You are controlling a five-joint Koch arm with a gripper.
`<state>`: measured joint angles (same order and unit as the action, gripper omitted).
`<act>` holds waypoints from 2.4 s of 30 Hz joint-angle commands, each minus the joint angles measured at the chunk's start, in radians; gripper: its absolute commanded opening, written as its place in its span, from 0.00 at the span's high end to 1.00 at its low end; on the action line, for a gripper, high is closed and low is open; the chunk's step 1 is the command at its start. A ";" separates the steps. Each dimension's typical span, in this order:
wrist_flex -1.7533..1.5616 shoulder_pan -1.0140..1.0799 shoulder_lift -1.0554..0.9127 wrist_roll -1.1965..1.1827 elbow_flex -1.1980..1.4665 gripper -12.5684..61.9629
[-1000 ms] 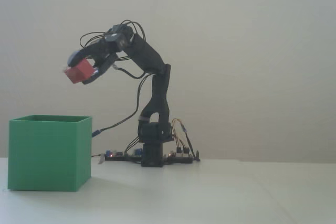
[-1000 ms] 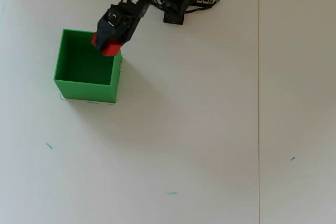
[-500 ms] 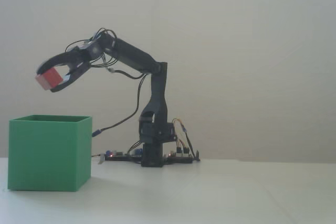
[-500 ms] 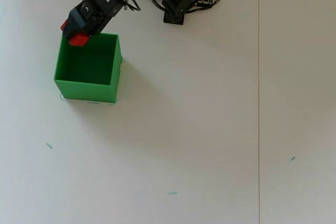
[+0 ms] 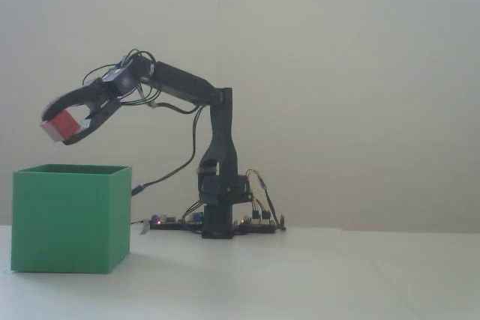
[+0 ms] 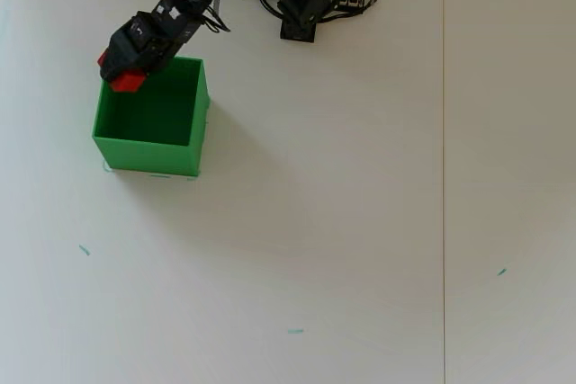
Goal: Grasp a red block and put it in the green bin.
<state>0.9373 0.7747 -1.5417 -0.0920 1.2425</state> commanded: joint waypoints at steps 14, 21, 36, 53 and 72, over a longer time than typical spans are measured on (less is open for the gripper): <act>-0.083 0.046 -0.028 0.005 -0.043 0.45; -0.084 0.052 -0.038 0.005 -0.044 0.45; -0.087 -0.084 -0.201 0.005 0.064 0.43; -0.028 -0.555 -0.591 -0.110 0.357 0.43; 0.021 -0.764 -0.781 -0.160 0.960 0.37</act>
<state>0.9863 0.0107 -2.2365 -0.2531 2.2135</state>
